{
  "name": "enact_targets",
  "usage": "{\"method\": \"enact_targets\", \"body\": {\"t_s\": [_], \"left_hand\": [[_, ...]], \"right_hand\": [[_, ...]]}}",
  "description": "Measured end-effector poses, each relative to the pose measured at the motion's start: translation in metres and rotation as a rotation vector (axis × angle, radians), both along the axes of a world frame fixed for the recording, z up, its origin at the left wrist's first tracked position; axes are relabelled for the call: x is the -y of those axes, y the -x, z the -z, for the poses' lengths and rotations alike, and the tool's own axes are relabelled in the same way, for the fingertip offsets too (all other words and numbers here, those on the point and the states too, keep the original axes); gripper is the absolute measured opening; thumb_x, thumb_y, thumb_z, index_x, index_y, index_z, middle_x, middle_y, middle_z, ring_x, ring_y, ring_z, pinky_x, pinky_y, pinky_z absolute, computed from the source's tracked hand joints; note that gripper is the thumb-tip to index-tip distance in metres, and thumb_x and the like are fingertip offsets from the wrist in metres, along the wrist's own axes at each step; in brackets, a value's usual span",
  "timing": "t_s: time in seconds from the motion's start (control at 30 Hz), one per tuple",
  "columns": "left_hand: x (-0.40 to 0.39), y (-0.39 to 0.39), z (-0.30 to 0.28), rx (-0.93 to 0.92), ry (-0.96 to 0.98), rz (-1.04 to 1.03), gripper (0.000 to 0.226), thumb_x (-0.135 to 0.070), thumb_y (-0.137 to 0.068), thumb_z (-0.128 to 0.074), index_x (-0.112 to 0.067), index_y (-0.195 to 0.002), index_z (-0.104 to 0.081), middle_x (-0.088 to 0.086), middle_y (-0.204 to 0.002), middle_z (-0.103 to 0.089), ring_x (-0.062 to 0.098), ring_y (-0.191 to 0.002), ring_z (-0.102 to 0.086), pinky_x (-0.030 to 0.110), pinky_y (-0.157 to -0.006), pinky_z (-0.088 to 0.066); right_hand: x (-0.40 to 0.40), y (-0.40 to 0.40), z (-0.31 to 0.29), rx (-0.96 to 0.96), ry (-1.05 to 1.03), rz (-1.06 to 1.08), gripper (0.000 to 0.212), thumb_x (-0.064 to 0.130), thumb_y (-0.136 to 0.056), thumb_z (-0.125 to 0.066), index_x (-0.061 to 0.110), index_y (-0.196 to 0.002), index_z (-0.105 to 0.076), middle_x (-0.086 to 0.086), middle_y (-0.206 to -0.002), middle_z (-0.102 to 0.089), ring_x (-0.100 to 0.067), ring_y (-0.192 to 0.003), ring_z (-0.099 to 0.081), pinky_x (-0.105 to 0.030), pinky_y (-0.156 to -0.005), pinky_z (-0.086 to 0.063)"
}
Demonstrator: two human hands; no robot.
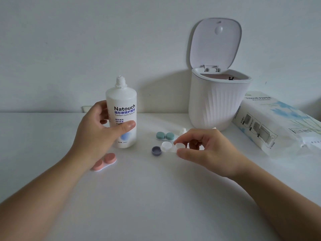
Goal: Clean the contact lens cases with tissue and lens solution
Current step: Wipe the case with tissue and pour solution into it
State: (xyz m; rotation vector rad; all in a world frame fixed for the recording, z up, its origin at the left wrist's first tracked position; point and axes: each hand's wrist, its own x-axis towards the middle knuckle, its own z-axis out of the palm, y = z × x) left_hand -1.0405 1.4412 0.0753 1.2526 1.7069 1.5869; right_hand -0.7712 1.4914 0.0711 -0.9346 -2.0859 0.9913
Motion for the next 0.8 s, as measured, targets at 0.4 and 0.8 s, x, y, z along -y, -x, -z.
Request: {"method": "enact_targets", "body": {"t_s": [0.4, 0.8], "left_hand": [[-0.005, 0.003, 0.006, 0.022, -0.039, 0.030, 0.071, -0.047, -0.061, -0.090, -0.060, -0.120, -0.052, -0.026, -0.115, -0.065, 0.011, -0.117, -0.056, 0.037, -0.053, -0.050], [0.019, -0.032, 0.008, -0.301, -0.480, 0.078, 0.073, -0.046, -0.068, -0.079, -0.044, -0.131, -0.042, -0.008, -0.113, -0.051, 0.009, -0.096, -0.051, 0.026, -0.087, -0.044]], "right_hand": [[0.001, 0.000, -0.001, 0.021, -0.017, 0.012, 0.010, 0.020, -0.081, -0.081, 0.026, -0.089, -0.079, 0.001, -0.084, -0.068, -0.013, -0.065, -0.049, -0.024, -0.065, -0.044], [0.002, 0.000, -0.003, 0.025, -0.012, 0.000, 0.011, 0.021, -0.081, -0.080, 0.029, -0.089, -0.079, 0.013, -0.076, -0.064, -0.009, -0.067, -0.050, -0.020, -0.066, -0.044]]}}
